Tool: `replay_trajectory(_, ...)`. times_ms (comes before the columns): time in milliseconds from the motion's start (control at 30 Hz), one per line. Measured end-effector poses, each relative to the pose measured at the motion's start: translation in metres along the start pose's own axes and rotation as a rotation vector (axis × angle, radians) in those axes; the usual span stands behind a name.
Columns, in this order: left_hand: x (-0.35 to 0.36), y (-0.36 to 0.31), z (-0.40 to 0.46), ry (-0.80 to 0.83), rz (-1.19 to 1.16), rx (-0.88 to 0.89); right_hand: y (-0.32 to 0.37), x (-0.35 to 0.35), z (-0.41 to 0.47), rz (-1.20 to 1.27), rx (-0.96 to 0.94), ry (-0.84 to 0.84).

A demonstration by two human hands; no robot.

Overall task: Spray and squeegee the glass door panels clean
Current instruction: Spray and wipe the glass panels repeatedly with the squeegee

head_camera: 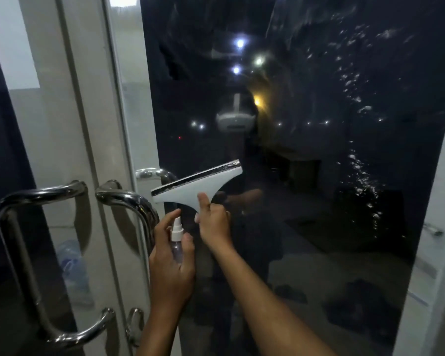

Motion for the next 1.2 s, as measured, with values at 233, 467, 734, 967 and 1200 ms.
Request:
replay_trajectory(233,-0.018,0.018,-0.021,0.032,-0.014,-0.041,-0.159,-0.017,-0.081,-0.437,0.246,0.059)
replay_trajectory(467,-0.012,0.032,-0.027,0.071,-0.031,-0.048,-0.060,0.004,-0.049,-0.789,-0.063,0.160)
replay_trajectory(734,0.015,0.035,-0.020,0.113,-0.078,-0.033,-0.050,-0.049,-0.030,-1.199,-0.159,0.186)
replay_trajectory(967,0.019,0.035,-0.028,0.142,-0.101,-0.004,-0.071,-0.179,-0.049,-1.264,0.005,-0.038)
replay_trajectory(1200,0.045,0.029,-0.035,0.160,-0.132,-0.039,-0.042,-0.112,-0.028,-1.268,-0.127,0.089)
Point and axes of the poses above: each hand's wrist, its own z-axis towards the middle knuckle, its own x-axis out of the palm, y = z × x, the point moved 10 cm from there along z, towards the middle knuckle, and after that the axes turned 2 degrees about x, right-handed, at the moved point
